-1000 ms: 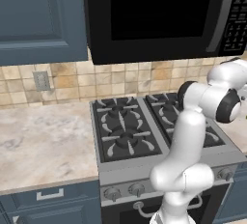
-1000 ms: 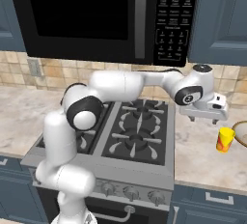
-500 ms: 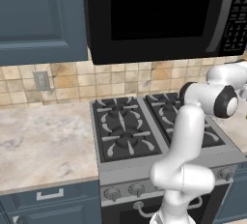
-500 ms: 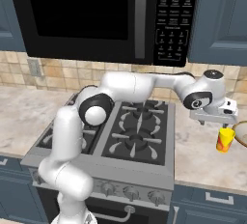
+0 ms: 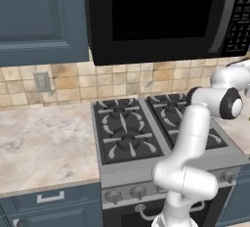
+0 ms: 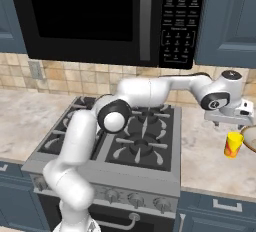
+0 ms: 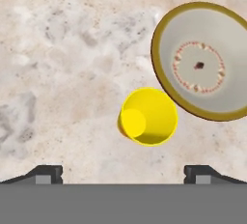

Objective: Pick the cup and bowl from the counter and place them on the counter next to the sink.

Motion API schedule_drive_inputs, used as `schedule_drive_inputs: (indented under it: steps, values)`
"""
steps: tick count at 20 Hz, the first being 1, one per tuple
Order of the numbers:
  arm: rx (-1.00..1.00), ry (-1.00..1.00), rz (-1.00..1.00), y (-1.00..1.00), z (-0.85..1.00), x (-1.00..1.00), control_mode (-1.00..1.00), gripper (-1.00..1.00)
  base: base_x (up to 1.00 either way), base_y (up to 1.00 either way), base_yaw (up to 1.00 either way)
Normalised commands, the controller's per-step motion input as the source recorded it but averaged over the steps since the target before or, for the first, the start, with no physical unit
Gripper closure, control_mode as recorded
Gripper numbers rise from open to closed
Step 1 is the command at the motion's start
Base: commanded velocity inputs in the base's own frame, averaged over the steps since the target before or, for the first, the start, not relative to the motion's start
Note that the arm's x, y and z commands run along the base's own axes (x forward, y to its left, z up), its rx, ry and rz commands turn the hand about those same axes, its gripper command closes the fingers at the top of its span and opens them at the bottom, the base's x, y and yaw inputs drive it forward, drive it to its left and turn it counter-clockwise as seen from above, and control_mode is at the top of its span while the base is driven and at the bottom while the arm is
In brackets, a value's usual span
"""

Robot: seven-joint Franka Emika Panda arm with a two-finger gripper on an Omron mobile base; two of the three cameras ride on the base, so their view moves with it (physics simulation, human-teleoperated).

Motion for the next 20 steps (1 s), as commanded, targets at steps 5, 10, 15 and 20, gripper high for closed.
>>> schedule_drive_inputs:
  steps: [5,10,15,20]
  values:
    - [0.0,0.0,0.01,-0.02,0.0,0.24,-1.0,-1.0,0.0,0.0,0.0]
    - [0.0,0.0,0.03,0.0,-0.01,0.13,-1.0,-1.0,0.0,0.0,0.0]
    - [0.0,0.05,0.03,0.0,-0.16,0.0,-1.0,-1.0,0.0,0.0,0.0]
    - [0.0,0.04,0.03,0.0,-0.24,0.01,-1.0,-1.0,0.0,0.0,0.0]
